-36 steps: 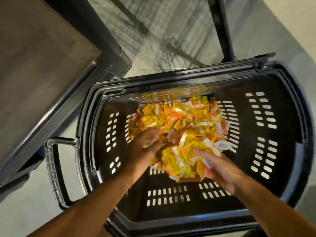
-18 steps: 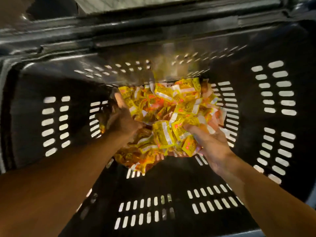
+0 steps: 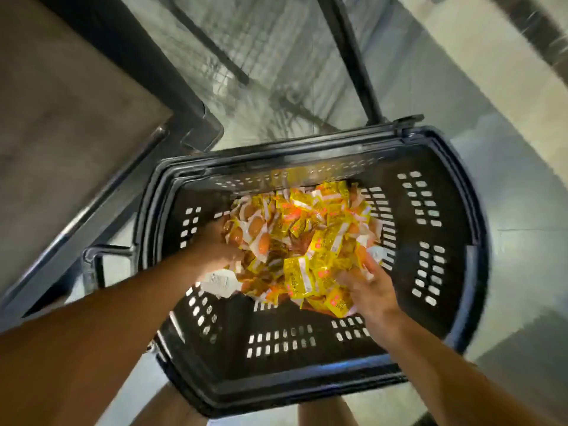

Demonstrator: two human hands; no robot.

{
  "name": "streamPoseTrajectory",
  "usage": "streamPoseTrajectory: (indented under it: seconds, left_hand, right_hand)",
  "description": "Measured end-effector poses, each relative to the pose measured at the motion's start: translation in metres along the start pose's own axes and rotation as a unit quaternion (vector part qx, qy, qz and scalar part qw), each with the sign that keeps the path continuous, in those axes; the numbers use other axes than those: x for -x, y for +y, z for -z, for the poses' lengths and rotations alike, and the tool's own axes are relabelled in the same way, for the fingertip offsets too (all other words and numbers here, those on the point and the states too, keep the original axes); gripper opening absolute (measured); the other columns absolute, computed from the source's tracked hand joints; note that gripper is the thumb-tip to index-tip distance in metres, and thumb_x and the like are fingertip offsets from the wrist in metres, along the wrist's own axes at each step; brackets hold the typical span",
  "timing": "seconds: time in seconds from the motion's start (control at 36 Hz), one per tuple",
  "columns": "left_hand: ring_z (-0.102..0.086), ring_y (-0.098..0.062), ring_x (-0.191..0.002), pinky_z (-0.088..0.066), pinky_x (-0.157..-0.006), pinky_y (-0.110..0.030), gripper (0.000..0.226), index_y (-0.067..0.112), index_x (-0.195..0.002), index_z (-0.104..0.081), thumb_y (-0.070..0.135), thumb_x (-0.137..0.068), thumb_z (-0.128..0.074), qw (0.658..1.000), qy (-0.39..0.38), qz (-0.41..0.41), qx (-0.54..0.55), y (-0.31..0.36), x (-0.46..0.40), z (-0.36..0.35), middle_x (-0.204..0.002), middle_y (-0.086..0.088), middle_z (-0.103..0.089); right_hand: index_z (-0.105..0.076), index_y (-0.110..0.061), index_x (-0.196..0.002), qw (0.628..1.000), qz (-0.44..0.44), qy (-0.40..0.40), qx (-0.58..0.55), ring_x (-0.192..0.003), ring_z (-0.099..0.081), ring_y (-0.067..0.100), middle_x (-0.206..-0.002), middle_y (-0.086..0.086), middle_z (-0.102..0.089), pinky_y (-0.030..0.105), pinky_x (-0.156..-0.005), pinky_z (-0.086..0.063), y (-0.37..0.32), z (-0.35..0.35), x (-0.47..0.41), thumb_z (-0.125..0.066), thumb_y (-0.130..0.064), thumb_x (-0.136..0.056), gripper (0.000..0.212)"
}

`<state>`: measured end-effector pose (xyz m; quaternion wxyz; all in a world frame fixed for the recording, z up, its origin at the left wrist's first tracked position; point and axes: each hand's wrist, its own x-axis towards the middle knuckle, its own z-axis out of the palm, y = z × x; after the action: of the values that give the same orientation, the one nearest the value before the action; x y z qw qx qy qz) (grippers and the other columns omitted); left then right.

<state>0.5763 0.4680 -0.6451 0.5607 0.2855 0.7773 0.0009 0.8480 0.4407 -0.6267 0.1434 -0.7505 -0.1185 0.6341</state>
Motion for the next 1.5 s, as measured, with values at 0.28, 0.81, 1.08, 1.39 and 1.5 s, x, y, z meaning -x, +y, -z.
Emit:
streamPoseTrajectory:
  seconds: [0.28,0.81,1.08,1.39,1.5]
  left_hand:
    - [-0.068,-0.031,-0.106,-0.054,-0.097,-0.051,0.051,0.022,-0.109,-0.063,-0.010,-0.073,-0.080,0.978,0.000,0.040,0.206,0.027,0.214,0.058,-0.110,-0.009,-0.073]
    - [-0.071,-0.028,-0.107,-0.056,-0.091,-0.051,0.039,0.019,-0.114,-0.072,0.011,-0.077,-0.081,0.865,0.150,-0.109,0.467,0.026,0.546,0.143,-0.114,-0.006,-0.075]
    - [-0.072,-0.031,-0.106,-0.061,-0.079,-0.046,0.053,0.025,-0.123,-0.068,0.026,-0.075,-0.089,0.764,0.172,-0.089,0.615,-0.038,0.631,0.125,-0.119,-0.009,-0.073]
    - [-0.073,-0.030,-0.103,-0.061,-0.080,-0.046,0.063,0.018,-0.123,-0.066,0.023,-0.066,-0.091,0.703,0.203,-0.120,0.671,-0.148,0.692,0.154,-0.113,-0.009,-0.075]
    - [-0.073,-0.029,-0.103,-0.062,-0.079,-0.042,0.063,0.014,-0.123,-0.065,0.024,-0.065,-0.088,0.689,0.223,-0.145,0.675,-0.210,0.717,0.172,-0.114,-0.010,-0.075]
  right_hand:
    - [-0.061,-0.036,-0.128,0.998,0.050,0.027,0.019,-0.076,-0.072,0.023,-0.096,-0.001,-0.077,0.029,-0.044,-0.054,-0.068,0.029,0.167,-0.078,-0.002,-0.083,0.059]
    - [-0.059,-0.036,-0.137,0.977,0.173,-0.108,0.057,-0.100,-0.075,0.017,-0.119,-0.004,-0.075,0.041,-0.074,-0.063,-0.141,0.091,0.456,-0.080,-0.017,-0.084,0.060]
    - [-0.049,-0.035,-0.147,0.965,0.190,-0.128,0.127,-0.110,-0.067,0.024,-0.135,0.003,-0.065,0.036,-0.067,-0.059,-0.131,0.078,0.509,-0.081,-0.020,-0.082,0.074]
    - [-0.059,-0.035,-0.138,0.941,0.277,-0.174,0.081,-0.107,-0.071,0.024,-0.122,0.001,-0.074,0.045,-0.079,-0.058,-0.092,-0.008,0.579,-0.080,-0.009,-0.082,0.066]
    - [-0.059,-0.039,-0.137,0.938,0.283,-0.181,0.086,-0.092,-0.072,0.012,-0.118,-0.007,-0.075,0.034,-0.066,-0.056,-0.043,-0.049,0.614,-0.082,-0.012,-0.081,0.066]
